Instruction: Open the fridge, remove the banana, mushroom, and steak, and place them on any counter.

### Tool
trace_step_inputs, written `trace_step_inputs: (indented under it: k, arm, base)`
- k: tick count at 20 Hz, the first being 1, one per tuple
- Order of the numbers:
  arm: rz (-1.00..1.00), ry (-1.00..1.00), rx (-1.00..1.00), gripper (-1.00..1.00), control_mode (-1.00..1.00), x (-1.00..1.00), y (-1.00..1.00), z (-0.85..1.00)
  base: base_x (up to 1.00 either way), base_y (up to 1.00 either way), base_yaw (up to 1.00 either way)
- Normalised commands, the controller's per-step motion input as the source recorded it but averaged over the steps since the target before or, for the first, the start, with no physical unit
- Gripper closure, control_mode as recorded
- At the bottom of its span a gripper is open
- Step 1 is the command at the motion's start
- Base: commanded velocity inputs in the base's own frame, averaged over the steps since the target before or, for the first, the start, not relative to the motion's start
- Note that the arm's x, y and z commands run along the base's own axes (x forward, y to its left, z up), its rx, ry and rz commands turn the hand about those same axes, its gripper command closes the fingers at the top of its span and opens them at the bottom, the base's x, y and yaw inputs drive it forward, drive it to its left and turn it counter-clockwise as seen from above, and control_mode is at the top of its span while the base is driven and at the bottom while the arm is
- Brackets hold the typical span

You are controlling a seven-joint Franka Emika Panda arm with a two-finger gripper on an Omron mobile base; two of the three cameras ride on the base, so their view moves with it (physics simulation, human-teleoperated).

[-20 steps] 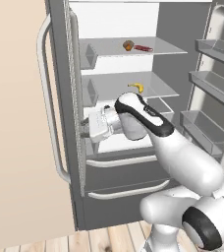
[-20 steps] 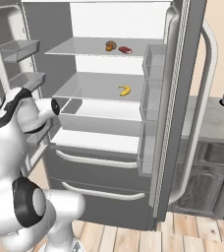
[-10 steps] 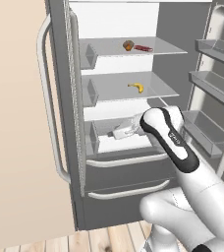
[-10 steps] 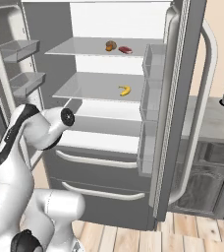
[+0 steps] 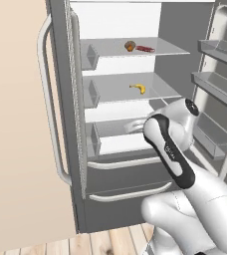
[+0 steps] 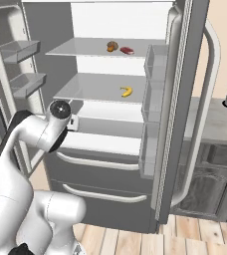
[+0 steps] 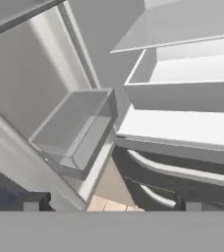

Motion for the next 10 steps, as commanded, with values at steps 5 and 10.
trace_step_inputs:
  k: [5,10]
  arm:
    - [-0.37,0.12,-0.25,-1.00,-1.00,0.00,-0.91,0.02]
    - [-0.33,0.11,-0.34,-1.00,-1.00,-0.02,-0.63,0.09]
  base:
    - [0.00,0.00,0.00]
    - [0.00,0.00,0.00]
